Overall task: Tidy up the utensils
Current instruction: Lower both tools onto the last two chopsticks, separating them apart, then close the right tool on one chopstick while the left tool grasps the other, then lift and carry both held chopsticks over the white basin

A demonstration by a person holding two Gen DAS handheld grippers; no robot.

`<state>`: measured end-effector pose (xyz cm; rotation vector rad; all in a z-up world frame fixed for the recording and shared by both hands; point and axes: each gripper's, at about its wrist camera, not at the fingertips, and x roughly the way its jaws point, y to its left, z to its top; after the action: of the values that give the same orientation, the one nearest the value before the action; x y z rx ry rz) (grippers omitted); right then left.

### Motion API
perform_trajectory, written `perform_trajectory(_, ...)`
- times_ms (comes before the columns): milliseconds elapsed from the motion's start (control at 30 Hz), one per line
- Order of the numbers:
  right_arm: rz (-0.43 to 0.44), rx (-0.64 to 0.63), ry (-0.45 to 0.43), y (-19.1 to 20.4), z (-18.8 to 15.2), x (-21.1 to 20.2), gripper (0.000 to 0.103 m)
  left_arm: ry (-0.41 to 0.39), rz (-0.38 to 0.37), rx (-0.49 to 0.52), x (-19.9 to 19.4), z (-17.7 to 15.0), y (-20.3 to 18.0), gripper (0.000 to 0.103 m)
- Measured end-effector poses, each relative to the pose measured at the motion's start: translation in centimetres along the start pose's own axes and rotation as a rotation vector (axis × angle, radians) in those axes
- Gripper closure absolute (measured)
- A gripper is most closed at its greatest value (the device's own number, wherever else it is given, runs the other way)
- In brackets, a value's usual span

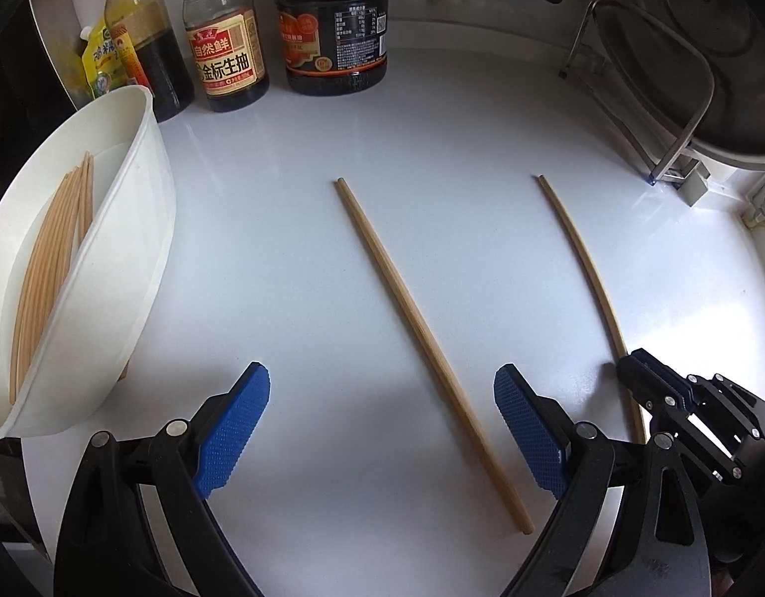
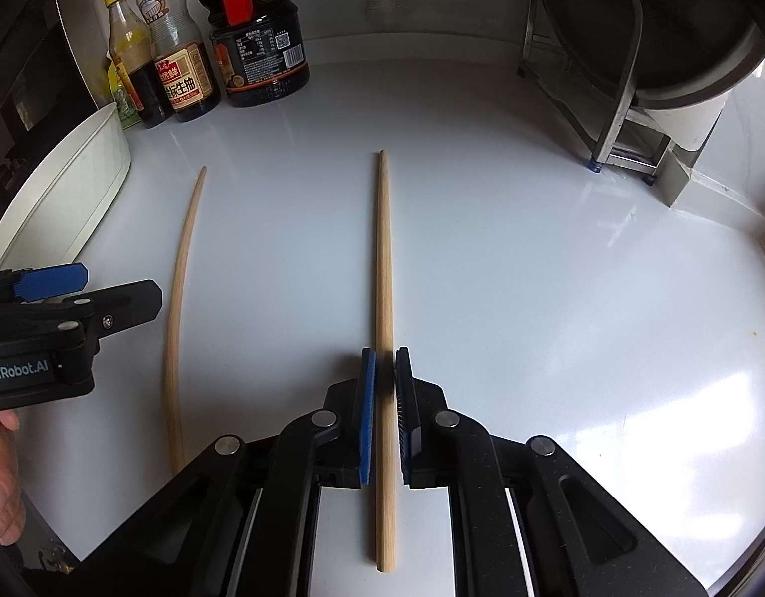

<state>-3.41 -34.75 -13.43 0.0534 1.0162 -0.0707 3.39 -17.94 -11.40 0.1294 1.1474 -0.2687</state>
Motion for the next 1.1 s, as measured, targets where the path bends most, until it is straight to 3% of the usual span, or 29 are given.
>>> perform_trajectory(33, -0.003, 0.008, -0.003, -0.2, 0.0, -0.1, 0.079, -0.001, 0.009, -0.001, 0.2, 0.0, 0.0, 0.013)
perform_trajectory(100, -0.005, 0.024, -0.011, -0.7, -0.1, -0.2, 0.073, 0.002, 0.021, -0.006, 0.8, 0.1, 0.0, 0.013)
perform_trajectory(433, -0.030, -0.043, -0.025, 0.2, 1.0, 0.7, 0.072, 0.037, 0.061, -0.013, 2.9, 0.3, 0.0, 0.013)
perform_trajectory(633, -0.035, -0.068, -0.035, 0.6, 1.6, 1.1, 0.072, 0.017, 0.058, -0.023, 3.1, 0.2, -0.1, 0.010)
perform_trajectory(767, -0.020, -0.084, -0.030, 0.8, 2.0, 1.3, 0.072, 0.002, 0.039, -0.020, 2.7, 0.0, -0.6, 0.022)
perform_trajectory(800, -0.016, -0.090, -0.027, 0.9, 2.0, 1.3, 0.076, -0.004, 0.035, -0.015, 2.6, -0.1, -0.7, 0.025)
perform_trajectory(900, -0.007, -0.108, -0.017, 1.3, 2.4, 1.5, 0.096, -0.019, 0.019, 0.016, 2.0, -0.1, -1.3, 0.051)
perform_trajectory(967, 0.000, -0.101, -0.014, 1.4, 2.6, 1.6, 0.096, -0.022, 0.006, 0.031, 1.8, 0.0, -1.6, 0.078)
perform_trajectory(1033, 0.014, -0.083, -0.012, 1.4, 2.8, 1.6, 0.096, -0.026, -0.001, 0.046, 1.8, 0.0, -1.6, 0.091)
perform_trajectory(1100, 0.022, -0.068, -0.008, 1.3, 2.9, 1.6, 0.097, -0.019, -0.020, 0.049, 1.7, 0.0, -1.3, 0.096)
